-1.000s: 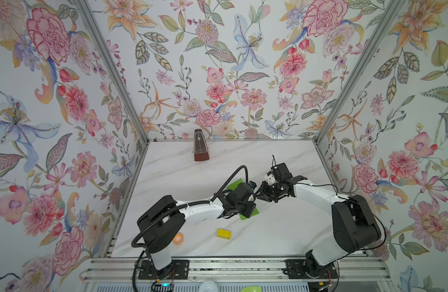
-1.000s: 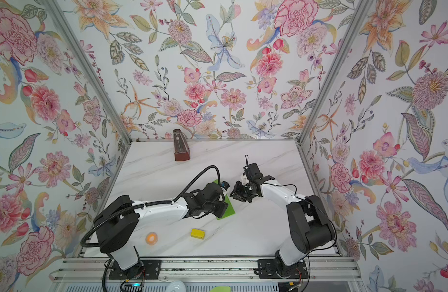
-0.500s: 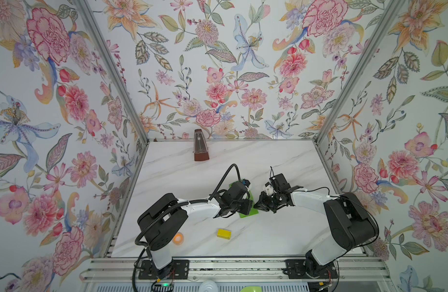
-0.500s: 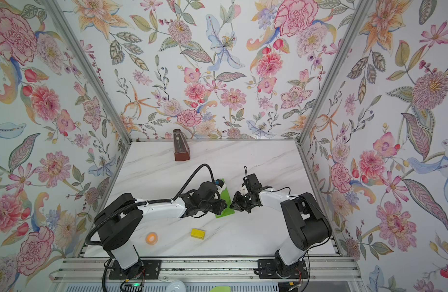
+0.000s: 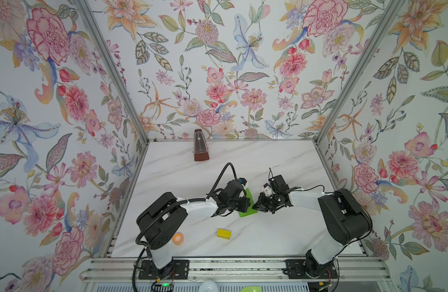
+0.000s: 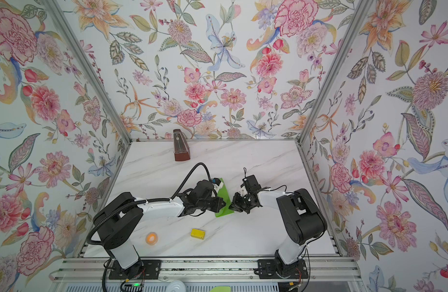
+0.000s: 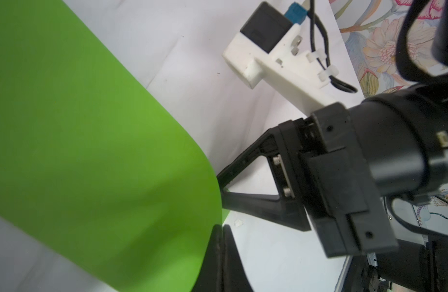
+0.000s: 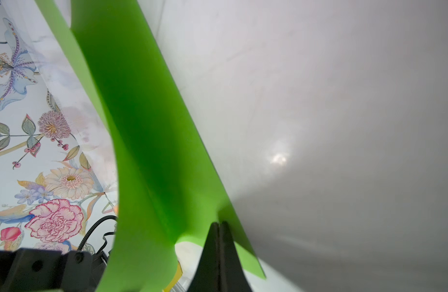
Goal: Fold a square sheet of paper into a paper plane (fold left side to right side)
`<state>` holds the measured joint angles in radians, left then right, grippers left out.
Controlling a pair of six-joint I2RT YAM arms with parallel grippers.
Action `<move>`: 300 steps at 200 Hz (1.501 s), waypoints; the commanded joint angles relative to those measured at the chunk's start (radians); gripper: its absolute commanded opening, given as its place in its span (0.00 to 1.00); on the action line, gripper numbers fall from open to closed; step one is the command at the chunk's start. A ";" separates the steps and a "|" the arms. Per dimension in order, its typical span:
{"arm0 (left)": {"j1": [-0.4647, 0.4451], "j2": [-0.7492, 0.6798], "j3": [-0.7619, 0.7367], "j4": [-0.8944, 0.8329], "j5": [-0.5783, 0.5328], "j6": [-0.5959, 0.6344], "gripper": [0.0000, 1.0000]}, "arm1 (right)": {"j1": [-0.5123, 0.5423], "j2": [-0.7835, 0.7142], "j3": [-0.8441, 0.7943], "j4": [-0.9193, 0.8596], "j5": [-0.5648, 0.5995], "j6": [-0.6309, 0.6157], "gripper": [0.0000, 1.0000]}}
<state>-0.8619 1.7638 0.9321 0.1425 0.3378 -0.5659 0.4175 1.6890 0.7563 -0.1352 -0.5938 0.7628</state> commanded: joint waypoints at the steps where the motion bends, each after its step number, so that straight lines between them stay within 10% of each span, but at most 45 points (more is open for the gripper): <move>1: 0.031 -0.018 -0.018 -0.018 0.022 0.021 0.02 | 0.002 0.039 -0.012 -0.041 0.043 -0.022 0.00; 300: 0.164 0.130 0.113 -0.215 0.042 0.209 0.02 | -0.008 0.045 0.025 -0.096 0.045 -0.059 0.00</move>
<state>-0.7124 1.8706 1.0264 -0.0494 0.3637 -0.3805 0.4171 1.7020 0.7784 -0.1627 -0.5968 0.7280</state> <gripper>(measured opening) 0.048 0.047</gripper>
